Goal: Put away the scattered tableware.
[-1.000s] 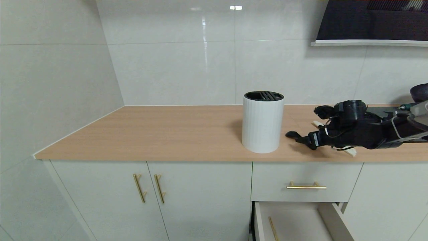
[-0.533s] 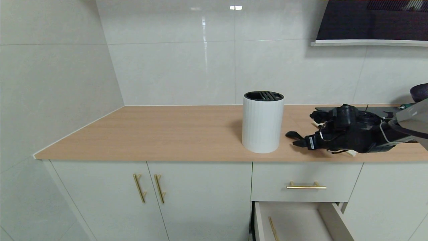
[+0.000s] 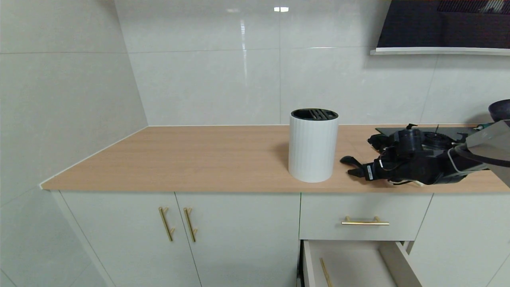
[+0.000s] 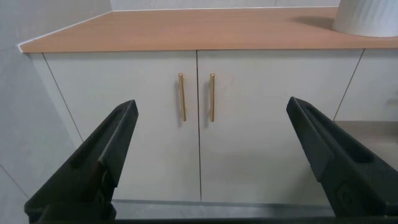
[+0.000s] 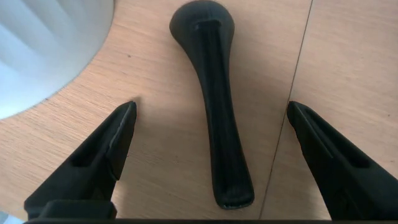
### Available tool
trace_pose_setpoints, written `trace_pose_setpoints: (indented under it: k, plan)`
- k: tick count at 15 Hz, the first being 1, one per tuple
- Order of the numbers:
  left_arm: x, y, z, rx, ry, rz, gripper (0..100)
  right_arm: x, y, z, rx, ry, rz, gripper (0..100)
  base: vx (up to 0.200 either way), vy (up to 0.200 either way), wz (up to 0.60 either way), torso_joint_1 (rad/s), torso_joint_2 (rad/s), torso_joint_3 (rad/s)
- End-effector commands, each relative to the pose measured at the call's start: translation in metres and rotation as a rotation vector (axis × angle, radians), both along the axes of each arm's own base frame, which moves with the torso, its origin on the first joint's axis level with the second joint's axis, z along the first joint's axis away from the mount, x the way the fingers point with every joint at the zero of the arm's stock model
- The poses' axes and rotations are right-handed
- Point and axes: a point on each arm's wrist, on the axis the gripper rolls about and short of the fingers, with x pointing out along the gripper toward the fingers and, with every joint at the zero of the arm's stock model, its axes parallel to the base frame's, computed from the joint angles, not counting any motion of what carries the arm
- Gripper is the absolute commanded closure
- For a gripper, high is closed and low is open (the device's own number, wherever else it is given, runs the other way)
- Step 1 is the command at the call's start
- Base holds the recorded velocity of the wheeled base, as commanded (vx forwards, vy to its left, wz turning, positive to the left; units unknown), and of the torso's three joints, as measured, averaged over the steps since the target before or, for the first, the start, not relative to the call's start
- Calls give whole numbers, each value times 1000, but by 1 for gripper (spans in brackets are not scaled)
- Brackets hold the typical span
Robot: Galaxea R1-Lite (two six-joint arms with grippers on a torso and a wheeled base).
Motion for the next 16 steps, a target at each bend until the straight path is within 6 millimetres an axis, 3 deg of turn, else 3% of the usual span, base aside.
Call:
trace_pose_setpoints:
  k: [1, 6, 9, 12, 14, 16]
  plan:
    - [0, 0, 0, 0, 0, 0, 0, 0, 0, -3, 0, 6, 1, 100, 0, 0, 0, 0, 0, 0]
    - [0, 0, 0, 0, 0, 2, 0, 0, 0, 0, 2, 4, -1, 100, 0, 0, 0, 0, 0, 0]
    - [0, 0, 0, 0, 0, 0, 0, -7, 0, 18, 3, 0, -4, 100, 0, 0, 0, 0, 0, 0]
    - [0, 0, 0, 0, 0, 0, 0, -34, 10, 69, 29, 29, -53, 100, 0, 0, 0, 0, 0, 0]
    - [0, 0, 0, 0, 0, 2, 0, -67, 17, 110, 66, 48, -125, 100, 0, 0, 0, 0, 0, 0]
    - [0, 0, 0, 0, 0, 0, 0, -91, 14, 124, 70, 97, -140, 100, 0, 0, 0, 0, 0, 0]
